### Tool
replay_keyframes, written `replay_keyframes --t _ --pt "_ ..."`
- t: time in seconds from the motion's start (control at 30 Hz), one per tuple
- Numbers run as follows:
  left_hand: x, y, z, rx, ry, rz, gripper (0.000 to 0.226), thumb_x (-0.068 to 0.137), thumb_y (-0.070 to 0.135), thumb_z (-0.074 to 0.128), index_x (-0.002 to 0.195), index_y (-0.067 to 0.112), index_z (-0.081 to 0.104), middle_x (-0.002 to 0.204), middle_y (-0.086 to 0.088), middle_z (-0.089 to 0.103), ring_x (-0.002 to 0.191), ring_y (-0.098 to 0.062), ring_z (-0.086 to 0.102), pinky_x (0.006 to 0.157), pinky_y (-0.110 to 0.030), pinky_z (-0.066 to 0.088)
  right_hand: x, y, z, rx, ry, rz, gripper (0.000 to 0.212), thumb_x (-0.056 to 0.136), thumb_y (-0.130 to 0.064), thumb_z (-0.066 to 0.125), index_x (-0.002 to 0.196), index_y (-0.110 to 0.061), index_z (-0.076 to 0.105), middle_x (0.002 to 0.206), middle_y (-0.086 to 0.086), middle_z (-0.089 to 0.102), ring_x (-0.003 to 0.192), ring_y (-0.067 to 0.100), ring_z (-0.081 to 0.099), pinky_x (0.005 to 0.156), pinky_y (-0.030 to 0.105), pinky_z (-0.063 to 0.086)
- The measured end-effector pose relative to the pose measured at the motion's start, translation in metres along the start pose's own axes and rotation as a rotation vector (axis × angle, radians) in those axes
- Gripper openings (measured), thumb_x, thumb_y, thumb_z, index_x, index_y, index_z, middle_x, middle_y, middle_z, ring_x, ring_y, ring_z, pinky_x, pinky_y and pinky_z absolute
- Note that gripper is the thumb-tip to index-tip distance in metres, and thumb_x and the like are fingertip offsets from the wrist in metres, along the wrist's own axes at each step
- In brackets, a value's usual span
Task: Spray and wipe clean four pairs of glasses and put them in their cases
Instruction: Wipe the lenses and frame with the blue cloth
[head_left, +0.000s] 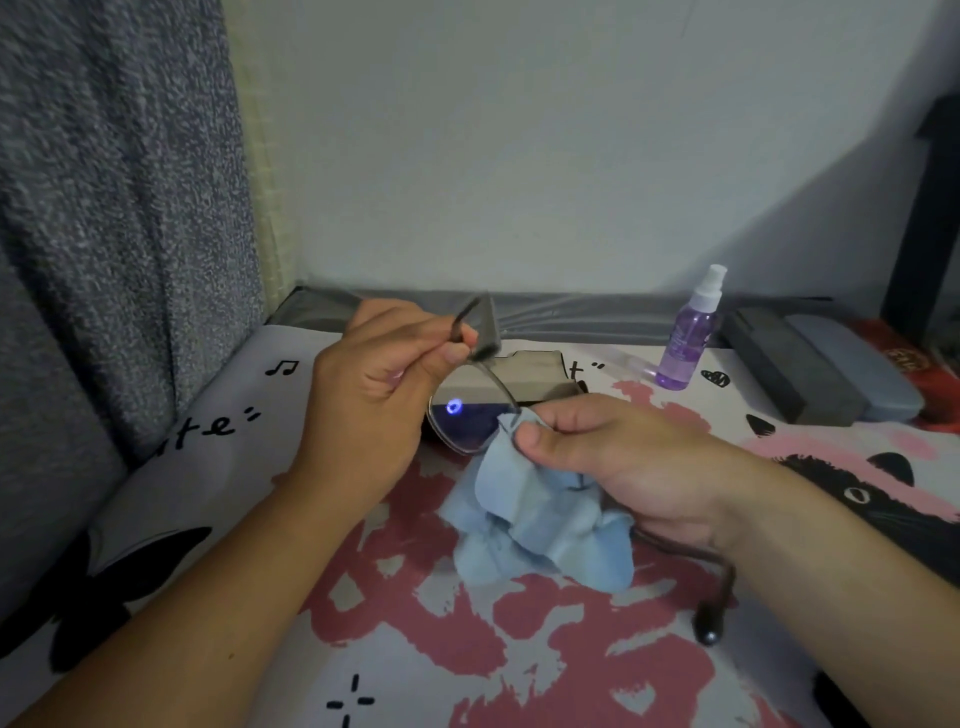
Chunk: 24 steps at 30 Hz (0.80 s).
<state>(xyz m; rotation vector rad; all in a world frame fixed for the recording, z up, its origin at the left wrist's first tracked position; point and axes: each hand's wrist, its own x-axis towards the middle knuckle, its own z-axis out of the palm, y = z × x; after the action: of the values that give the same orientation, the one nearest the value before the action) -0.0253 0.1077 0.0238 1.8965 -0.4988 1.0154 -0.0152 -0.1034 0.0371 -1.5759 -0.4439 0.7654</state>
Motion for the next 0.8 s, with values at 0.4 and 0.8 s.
replay_keyframes --t 0.4,0.8 --pt "0.0 -0.005 0.001 -0.033 -0.022 -0.047 0.012 0.095 0.021 0.064 0.104 0.026 0.071 0.098 0.01 0.07 0.098 -0.024 0.066 0.091 -0.028 0.051 0.005 0.004 0.004 -0.141 0.006 -0.039 0.029 0.087 0.015 0.063 0.113 0.001 0.066 0.112 0.018 0.073 0.107 0.029 0.071 0.1 0.038 0.054" --pt "0.002 -0.006 -0.001 -0.059 0.013 -0.094 0.018 0.094 0.008 0.065 0.1 0.023 0.072 0.097 0.014 0.07 0.1 -0.011 0.065 0.091 -0.018 0.047 0.002 0.0 0.01 -0.102 -0.023 0.007 0.016 0.094 0.008 0.06 0.109 0.005 0.064 0.105 0.024 0.073 0.093 0.029 0.075 0.068 0.032 0.061"
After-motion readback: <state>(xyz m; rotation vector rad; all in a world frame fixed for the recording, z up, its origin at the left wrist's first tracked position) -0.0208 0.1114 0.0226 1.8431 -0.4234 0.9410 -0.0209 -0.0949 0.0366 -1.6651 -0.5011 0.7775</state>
